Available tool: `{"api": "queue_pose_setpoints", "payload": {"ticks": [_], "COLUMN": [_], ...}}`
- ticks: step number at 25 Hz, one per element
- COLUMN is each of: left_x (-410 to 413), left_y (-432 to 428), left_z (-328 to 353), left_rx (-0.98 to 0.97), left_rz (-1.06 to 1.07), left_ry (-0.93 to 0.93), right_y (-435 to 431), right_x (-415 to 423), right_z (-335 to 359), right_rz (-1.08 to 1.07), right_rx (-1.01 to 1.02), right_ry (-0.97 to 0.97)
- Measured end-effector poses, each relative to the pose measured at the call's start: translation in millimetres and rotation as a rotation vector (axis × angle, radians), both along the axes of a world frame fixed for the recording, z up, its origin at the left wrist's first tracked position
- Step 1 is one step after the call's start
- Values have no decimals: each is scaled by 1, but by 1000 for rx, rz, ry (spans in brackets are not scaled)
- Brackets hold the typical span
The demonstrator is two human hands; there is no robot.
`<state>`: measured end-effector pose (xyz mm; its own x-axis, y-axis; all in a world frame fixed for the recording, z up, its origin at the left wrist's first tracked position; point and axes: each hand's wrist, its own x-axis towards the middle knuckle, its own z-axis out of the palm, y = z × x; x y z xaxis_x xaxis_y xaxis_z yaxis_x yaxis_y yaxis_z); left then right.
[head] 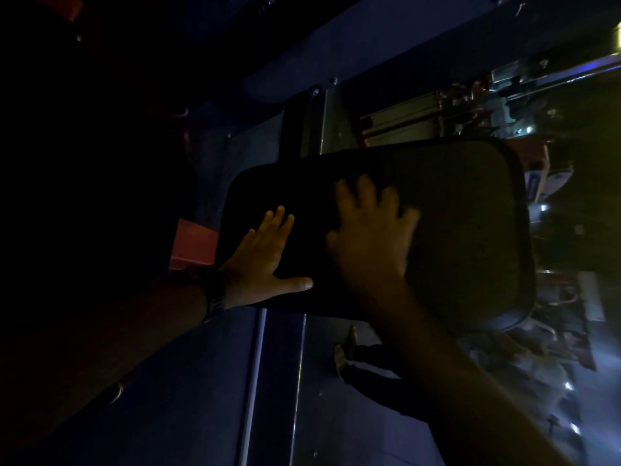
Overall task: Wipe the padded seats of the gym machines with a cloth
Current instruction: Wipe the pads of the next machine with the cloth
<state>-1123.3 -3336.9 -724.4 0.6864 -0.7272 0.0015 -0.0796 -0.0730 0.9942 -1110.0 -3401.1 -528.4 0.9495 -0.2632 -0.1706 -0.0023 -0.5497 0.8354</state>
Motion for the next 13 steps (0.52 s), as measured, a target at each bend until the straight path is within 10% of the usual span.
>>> {"api": "queue_pose_setpoints", "payload": {"ticks": [2, 6, 10, 13], "left_x": [0, 1, 0, -3], "left_y": [-1, -3, -5, -2], "left_z": [2, 2, 3, 4], "left_rx": [4, 8, -17, 2], "left_rz": [1, 2, 12, 19], "left_ry": [4, 0, 3, 2], "right_y": [6, -7, 4, -5], "right_x": [-22, -19, -65, -46], "right_z": [-3, 26, -7, 18], "right_rz": [48, -127, 114, -98], "right_rx": [111, 79, 149, 99], "right_ry": [175, -234, 84, -260]}}
